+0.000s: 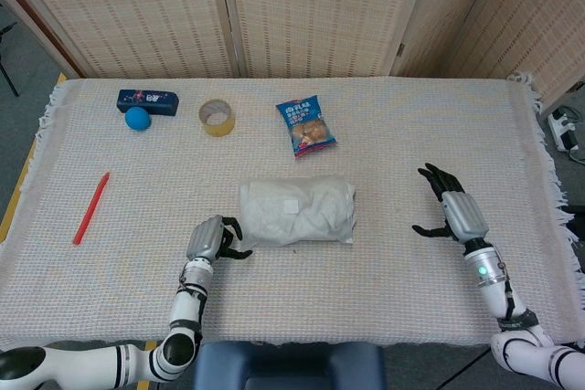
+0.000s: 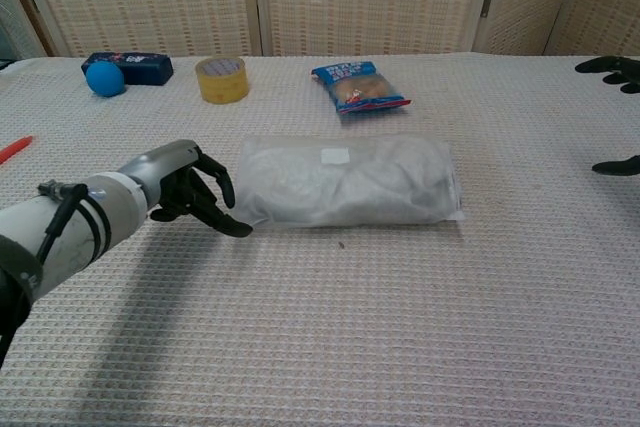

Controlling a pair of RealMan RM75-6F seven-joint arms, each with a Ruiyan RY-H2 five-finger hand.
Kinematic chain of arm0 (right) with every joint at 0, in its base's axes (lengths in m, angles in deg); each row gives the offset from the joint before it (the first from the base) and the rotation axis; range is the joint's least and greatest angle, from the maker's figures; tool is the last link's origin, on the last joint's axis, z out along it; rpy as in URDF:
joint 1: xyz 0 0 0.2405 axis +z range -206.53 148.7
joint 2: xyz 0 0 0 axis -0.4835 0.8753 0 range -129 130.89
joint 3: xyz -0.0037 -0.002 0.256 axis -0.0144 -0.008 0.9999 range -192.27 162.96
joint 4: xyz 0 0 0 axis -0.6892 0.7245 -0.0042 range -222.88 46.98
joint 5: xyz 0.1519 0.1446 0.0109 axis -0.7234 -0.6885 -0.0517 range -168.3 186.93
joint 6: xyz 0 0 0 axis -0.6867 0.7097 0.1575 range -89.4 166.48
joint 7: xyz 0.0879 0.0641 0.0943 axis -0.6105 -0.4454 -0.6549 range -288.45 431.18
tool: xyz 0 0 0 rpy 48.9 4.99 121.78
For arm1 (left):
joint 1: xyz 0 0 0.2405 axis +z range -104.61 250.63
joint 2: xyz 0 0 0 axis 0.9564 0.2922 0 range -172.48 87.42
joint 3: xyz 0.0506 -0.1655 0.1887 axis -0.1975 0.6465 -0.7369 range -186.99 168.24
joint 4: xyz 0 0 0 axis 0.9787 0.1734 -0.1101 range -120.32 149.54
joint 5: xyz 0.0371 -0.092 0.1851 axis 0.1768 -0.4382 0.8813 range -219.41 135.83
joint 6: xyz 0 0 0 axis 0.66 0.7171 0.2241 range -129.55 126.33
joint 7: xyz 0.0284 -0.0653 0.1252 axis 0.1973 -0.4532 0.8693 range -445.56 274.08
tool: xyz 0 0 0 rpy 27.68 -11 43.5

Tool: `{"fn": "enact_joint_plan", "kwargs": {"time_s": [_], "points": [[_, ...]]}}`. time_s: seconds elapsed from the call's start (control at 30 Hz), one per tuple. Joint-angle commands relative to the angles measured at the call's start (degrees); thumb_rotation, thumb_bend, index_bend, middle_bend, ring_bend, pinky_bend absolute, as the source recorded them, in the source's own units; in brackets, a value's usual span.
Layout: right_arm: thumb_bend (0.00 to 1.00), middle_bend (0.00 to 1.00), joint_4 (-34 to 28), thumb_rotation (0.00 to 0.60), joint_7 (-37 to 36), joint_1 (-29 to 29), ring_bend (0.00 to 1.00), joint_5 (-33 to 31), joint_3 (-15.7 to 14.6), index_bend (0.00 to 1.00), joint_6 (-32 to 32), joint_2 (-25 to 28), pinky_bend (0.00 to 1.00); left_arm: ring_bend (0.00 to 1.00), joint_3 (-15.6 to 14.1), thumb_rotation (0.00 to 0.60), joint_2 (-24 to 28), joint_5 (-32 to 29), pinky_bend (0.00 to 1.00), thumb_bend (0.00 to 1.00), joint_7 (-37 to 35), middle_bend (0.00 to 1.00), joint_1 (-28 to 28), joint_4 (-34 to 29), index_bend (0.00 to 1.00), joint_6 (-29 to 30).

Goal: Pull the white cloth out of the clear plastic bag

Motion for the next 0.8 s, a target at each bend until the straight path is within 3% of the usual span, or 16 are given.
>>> {"fn": "enact_joint_plan", "kwargs": {"time_s": [0.03, 0.3, 0.63, 0.8], "points": [[0.1, 0.0, 0.1, 0.6, -0.2, 0.0, 0.0, 0.0, 0.1, 0.07, 0.2, 0.1, 0.0, 1.0, 0.2, 0.583, -0.2, -0.7, 1.0, 0.15, 0.2, 1.0, -0.5, 0.7, 0.66, -0.2], [0.1, 0.0, 0.7, 0.6, 0.2, -0.1, 0.0, 0.0, 0.1, 0.07, 0.4, -0.1, 0.0, 1.0, 0.2, 0.578, -0.2, -1.8, 1.0, 0.3, -0.4, 1.0, -1.3, 1.0, 0.69, -0.9], [0.1, 0.0, 1.3, 0.6, 0.1, -0.1, 0.0, -0.2, 0.0, 0.07, -0.2, -0.3, 0.0, 1.0, 0.4, 0.579, -0.6, -2.1, 1.0, 0.4, -1.1, 1.0, -2.2, 2.1, 0.71, -0.7], [0.11, 0.0, 1.5, 0.6, -0.4, -0.2, 0.0, 0.1, -0.4, 0.07, -0.4, -0.7, 0.0, 1.0, 0.0, 0.575, -0.9, -0.8, 1.0, 0.61, -2.5, 1.0, -1.9, 2.8, 0.74, -0.2]]}}
